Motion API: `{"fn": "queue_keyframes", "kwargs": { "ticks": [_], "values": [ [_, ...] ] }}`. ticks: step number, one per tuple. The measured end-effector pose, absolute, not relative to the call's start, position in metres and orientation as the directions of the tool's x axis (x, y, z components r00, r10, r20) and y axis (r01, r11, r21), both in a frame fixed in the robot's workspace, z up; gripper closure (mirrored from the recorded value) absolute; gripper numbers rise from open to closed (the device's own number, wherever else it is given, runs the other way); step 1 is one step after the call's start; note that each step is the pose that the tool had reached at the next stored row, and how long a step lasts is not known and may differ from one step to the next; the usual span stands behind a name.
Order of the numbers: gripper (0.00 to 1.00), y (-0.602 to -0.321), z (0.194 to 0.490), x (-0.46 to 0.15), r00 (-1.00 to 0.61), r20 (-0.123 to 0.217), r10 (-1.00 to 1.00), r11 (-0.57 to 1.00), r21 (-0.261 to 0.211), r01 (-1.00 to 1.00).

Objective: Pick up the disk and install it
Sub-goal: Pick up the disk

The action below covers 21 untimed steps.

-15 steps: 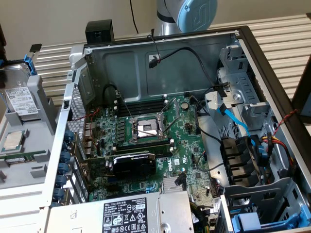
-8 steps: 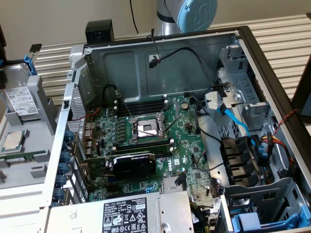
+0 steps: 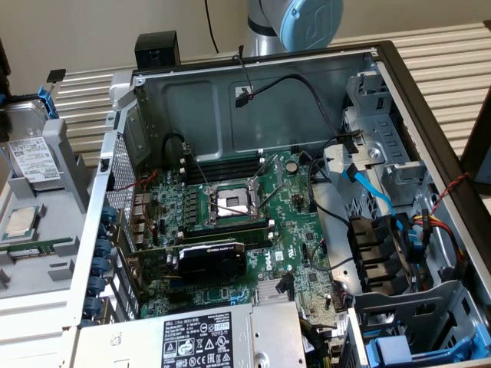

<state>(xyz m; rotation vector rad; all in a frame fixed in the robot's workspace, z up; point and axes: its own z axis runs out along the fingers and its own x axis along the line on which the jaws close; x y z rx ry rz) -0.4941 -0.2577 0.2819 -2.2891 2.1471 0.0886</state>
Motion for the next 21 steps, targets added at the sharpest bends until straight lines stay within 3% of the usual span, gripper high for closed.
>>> {"fn": "queue_keyframes", "kwargs": {
  "ticks": [8, 11, 12, 21],
  "values": [
    [0.39, -0.2578, 0.2804, -0.4956, 0.060, -0.041, -0.997, -0.061, 0.036, -0.997],
    [0.41, -0.2578, 0.2799, -0.4958, 0.059, -0.040, -0.997, -0.060, 0.035, -0.998],
    [0.48, -0.2578, 0.2797, -0.4958, 0.059, -0.040, -0.997, -0.060, 0.035, -0.998],
    [0.48, -0.2578, 0.2789, -0.4958, 0.058, -0.030, -0.998, -0.059, 0.029, -0.998]
  ]
}}
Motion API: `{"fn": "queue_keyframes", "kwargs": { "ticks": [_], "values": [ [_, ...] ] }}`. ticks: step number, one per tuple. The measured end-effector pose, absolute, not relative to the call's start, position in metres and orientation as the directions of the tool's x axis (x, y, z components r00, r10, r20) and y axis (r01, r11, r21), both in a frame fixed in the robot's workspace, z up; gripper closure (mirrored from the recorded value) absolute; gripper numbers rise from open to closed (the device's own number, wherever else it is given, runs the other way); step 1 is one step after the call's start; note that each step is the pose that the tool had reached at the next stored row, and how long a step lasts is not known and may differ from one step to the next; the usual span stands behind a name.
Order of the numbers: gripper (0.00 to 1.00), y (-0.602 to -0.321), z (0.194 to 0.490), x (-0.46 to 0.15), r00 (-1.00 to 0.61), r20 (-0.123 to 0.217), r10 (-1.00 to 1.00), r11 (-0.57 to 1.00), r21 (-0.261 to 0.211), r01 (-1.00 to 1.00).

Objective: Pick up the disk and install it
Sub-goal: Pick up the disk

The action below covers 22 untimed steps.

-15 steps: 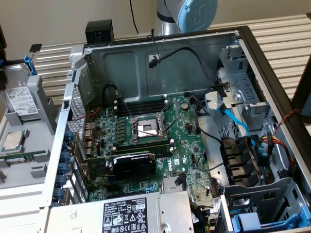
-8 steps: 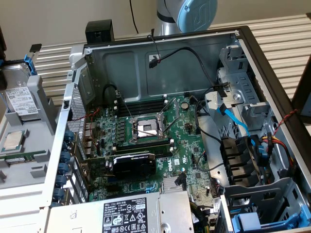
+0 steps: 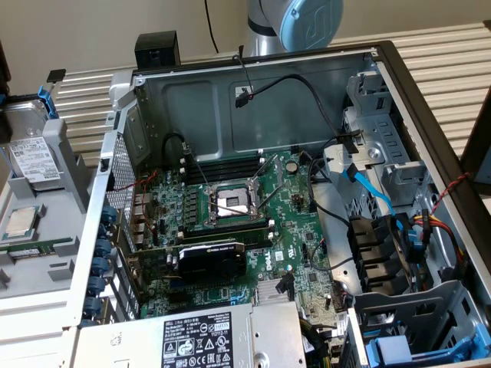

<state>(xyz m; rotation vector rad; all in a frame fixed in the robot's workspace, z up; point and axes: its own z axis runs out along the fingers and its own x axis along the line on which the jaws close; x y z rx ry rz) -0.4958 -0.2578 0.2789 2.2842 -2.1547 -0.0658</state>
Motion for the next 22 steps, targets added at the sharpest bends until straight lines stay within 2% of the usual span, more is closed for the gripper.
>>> {"fn": "queue_keyframes", "kwargs": {
  "ticks": [7, 22],
  "values": [
    [0.48, -0.2578, 0.2788, -0.4957, 0.058, -0.028, -0.998, -0.059, 0.015, -0.998],
    [0.48, -0.2578, 0.2783, -0.4958, 0.051, -0.028, -0.998, -0.051, 0.015, -0.999]
  ]
}}
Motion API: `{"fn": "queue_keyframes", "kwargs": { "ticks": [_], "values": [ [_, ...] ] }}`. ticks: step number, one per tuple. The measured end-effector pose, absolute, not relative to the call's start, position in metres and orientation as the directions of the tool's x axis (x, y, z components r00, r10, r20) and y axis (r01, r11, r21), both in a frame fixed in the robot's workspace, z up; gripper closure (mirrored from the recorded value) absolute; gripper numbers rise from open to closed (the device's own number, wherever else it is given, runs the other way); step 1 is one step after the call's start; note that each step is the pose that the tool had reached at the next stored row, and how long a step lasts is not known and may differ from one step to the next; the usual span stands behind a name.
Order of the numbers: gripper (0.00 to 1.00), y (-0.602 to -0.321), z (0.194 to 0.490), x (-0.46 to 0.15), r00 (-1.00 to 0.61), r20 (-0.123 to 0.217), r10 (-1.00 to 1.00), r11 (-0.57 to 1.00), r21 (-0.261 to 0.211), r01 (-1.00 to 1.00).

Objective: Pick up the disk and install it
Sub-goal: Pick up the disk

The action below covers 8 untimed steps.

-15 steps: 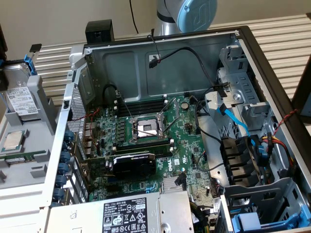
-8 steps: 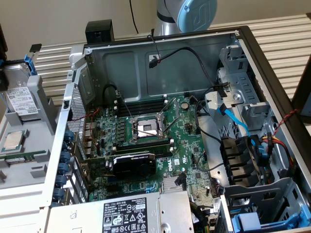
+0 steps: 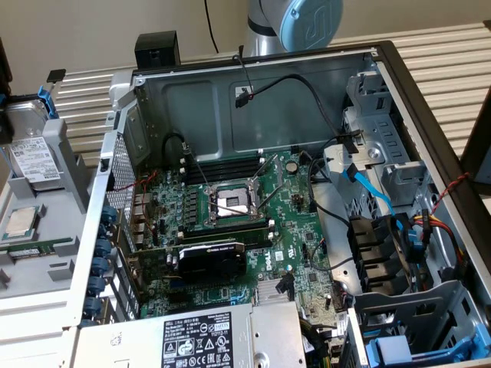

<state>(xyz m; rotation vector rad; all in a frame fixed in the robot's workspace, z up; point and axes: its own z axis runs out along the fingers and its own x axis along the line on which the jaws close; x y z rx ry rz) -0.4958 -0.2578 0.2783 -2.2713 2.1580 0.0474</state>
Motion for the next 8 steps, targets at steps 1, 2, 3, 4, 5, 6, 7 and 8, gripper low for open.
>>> {"fn": "queue_keyframes", "kwargs": {
  "ticks": [1, 2, 3, 4, 5, 6, 7, 8],
  "values": [
    [0.48, -0.2577, 0.2782, -0.4957, 0.048, -0.028, -0.998, -0.048, 0.015, -0.999],
    [0.48, -0.2577, 0.2781, -0.4956, 0.045, -0.028, -0.999, -0.045, 0.015, -0.999],
    [0.48, -0.2577, 0.2782, -0.4954, 0.041, -0.028, -0.999, -0.042, 0.015, -0.999],
    [0.48, -0.2577, 0.2783, -0.4953, 0.038, -0.028, -0.999, -0.039, 0.015, -0.999],
    [0.48, -0.2578, 0.2784, -0.4953, 0.034, -0.028, -0.999, -0.034, 0.015, -0.999],
    [0.48, -0.2578, 0.2783, -0.4953, 0.029, -0.028, -0.999, -0.029, 0.015, -0.999],
    [0.48, -0.2578, 0.2783, -0.4952, 0.024, -0.028, -0.999, -0.025, 0.015, -1.000],
    [0.48, -0.2578, 0.2783, -0.4952, 0.020, -0.028, -0.999, -0.021, 0.015, -1.000]
  ]
}}
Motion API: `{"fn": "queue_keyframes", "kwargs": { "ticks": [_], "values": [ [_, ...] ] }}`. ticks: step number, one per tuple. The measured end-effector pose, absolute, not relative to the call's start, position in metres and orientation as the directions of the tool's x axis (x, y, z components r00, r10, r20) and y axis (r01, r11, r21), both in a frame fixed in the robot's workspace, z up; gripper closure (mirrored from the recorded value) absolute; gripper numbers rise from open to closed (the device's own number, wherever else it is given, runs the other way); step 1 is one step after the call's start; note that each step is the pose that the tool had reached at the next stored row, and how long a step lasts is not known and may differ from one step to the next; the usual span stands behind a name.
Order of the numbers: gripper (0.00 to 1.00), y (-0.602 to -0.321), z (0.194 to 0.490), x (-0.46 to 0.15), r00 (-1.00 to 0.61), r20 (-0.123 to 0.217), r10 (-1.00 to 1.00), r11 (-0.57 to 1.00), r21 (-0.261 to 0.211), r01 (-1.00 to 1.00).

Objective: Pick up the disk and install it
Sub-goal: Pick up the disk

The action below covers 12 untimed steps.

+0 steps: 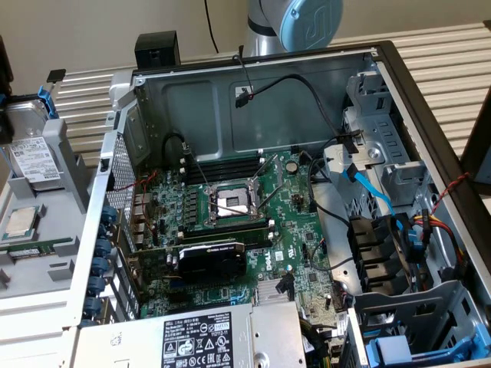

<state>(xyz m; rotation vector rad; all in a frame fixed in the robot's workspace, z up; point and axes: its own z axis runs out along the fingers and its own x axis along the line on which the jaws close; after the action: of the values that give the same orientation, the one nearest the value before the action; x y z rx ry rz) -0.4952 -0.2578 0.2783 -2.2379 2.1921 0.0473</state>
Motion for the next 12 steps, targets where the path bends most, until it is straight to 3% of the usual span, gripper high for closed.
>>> {"fn": "queue_keyframes", "kwargs": {
  "ticks": [10, 12],
  "values": [
    [0.50, -0.2578, 0.2782, -0.4952, 0.017, -0.028, -0.999, -0.017, 0.015, -1.000],
    [0.62, -0.2578, 0.2782, -0.4952, 0.017, -0.028, -0.999, -0.017, 0.015, -1.000]
  ]
}}
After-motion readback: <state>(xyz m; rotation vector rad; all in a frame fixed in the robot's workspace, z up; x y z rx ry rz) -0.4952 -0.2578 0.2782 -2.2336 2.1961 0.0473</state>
